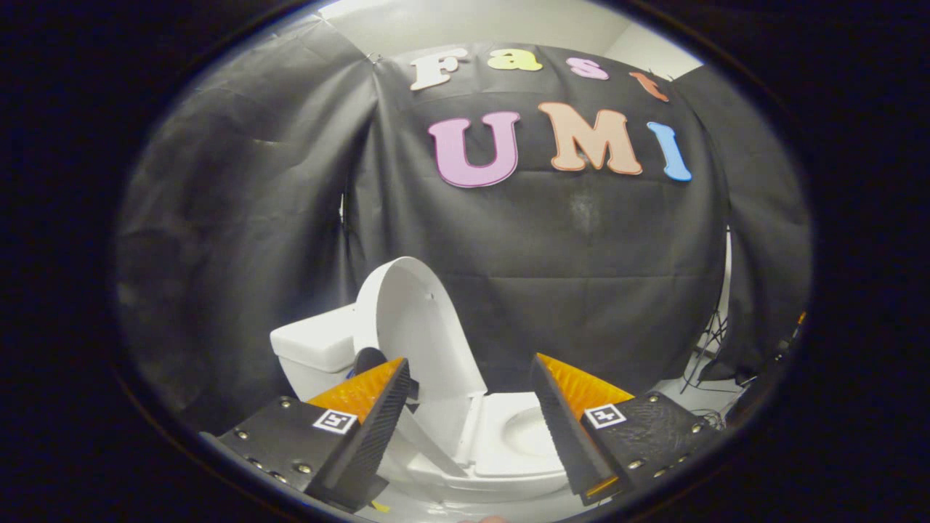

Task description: Open the toilet lid.

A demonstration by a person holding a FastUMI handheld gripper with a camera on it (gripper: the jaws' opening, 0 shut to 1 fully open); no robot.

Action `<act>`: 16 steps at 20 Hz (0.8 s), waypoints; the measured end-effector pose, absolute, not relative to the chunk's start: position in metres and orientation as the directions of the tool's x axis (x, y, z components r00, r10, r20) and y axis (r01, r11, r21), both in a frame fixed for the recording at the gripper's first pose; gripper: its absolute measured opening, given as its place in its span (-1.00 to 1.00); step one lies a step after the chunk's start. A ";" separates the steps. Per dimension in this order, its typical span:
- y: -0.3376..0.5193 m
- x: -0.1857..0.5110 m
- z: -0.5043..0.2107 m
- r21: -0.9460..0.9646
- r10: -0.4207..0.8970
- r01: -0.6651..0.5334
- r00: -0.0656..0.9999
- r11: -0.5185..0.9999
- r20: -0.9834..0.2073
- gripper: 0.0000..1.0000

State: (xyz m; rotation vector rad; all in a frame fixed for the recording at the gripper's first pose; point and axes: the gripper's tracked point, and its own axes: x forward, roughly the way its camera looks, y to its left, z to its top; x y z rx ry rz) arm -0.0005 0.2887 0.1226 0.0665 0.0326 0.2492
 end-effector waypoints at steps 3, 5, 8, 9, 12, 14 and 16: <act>0.271 -0.002 0.129 0.065 0.231 -0.230 0.973 0.971 -0.014 0.96; 0.256 -0.002 0.133 0.056 0.213 -0.213 0.977 0.975 -0.003 0.96; 0.233 -0.001 0.136 0.045 0.189 -0.189 0.982 0.981 0.009 0.96; 0.225 0.000 0.137 0.041 0.181 -0.181 0.983 0.983 0.013 0.96; 0.197 0.004 0.136 0.022 0.151 -0.151 0.988 0.988 0.013 0.96; 0.179 0.004 0.134 0.017 0.134 -0.134 0.991 0.991 0.006 0.96; 0.158 0.005 0.133 0.010 0.110 -0.110 0.994 0.994 0.002 0.96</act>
